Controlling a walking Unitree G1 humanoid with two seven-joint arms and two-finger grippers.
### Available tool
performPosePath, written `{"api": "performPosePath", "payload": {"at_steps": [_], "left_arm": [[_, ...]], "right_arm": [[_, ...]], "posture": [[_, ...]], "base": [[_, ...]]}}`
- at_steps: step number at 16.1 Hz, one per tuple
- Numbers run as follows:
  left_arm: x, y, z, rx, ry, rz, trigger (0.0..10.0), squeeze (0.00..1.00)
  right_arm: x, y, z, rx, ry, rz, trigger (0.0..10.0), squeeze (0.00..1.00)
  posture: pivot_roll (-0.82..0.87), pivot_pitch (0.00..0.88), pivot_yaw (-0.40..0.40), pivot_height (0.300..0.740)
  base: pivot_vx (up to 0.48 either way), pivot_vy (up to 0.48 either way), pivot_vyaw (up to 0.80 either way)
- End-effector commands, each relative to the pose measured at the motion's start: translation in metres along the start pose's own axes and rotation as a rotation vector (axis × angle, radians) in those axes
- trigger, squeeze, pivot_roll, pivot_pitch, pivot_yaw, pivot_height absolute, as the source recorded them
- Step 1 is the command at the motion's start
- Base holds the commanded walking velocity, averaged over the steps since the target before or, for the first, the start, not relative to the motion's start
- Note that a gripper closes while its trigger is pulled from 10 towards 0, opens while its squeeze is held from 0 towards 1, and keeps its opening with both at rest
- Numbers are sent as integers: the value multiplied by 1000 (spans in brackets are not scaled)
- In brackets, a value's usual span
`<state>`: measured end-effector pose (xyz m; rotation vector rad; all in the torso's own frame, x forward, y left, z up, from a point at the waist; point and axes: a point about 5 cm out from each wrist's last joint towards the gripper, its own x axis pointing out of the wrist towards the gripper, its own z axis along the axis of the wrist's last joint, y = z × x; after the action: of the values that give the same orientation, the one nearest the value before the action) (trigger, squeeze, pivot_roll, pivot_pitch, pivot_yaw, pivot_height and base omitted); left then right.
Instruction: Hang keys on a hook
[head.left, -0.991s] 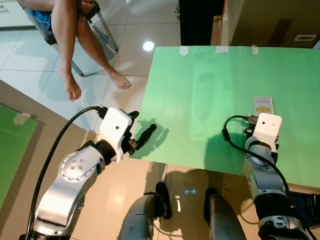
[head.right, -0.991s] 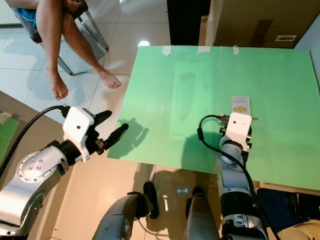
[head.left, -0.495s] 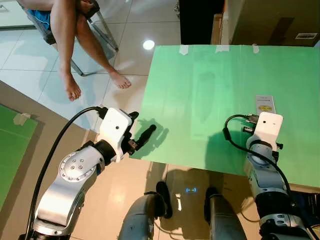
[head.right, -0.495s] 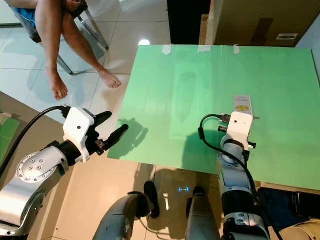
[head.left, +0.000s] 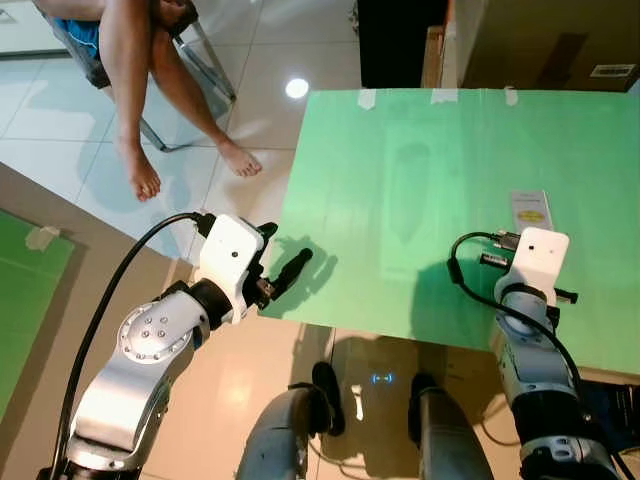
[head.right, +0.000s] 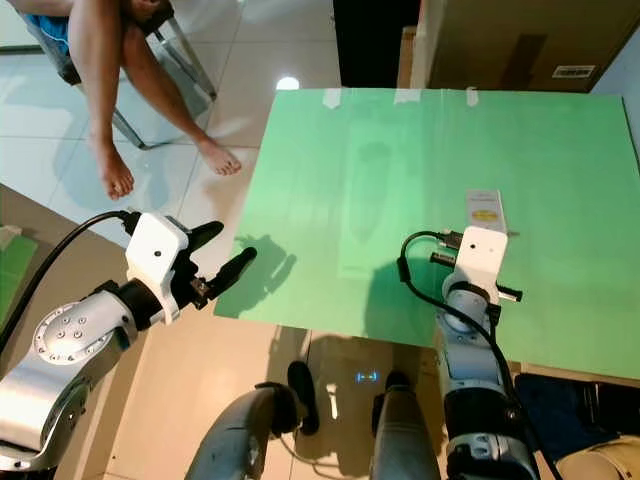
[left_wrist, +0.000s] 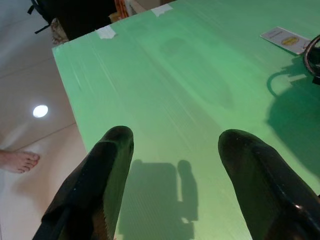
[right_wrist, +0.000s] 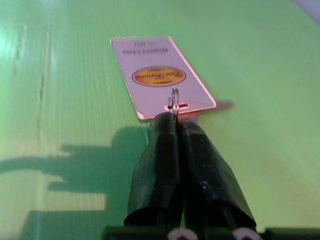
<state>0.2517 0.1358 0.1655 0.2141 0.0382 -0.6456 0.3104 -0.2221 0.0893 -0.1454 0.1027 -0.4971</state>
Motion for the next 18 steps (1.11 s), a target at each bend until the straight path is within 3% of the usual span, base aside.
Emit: {"api": "performPosePath", "payload": {"at_steps": [1, 6, 10, 16, 18], "left_arm": [[-2, 0, -1, 6, 8, 4, 10000, 0], [4, -1, -1, -1, -2, 2, 10000, 0], [15, -2, -4, -16, -19, 15, 10000, 0], [51, 7, -9, -116, -80, 153, 10000, 0], [55, 10, -12, -143, -94, 197, 10000, 0]], "right_arm": [[-5, 4, 7, -8, -42, 20, 0, 0], [-5, 9, 44, 1, -174, 49, 0, 0], [-2, 9, 59, -3, -218, 70, 0, 0], [6, 6, 98, -67, -354, 173, 0, 0], [3, 12, 105, -64, -377, 215, 0, 0]], "posture": [[-18, 381, 205, 740], [-41, 368, 194, 740], [-71, 323, 160, 740], [-142, 175, 42, 740], [-137, 147, 21, 740]], "base": [[0, 0, 0], [0, 0, 0], [0, 0, 0], [0, 0, 0], [0, 0, 0]]}}
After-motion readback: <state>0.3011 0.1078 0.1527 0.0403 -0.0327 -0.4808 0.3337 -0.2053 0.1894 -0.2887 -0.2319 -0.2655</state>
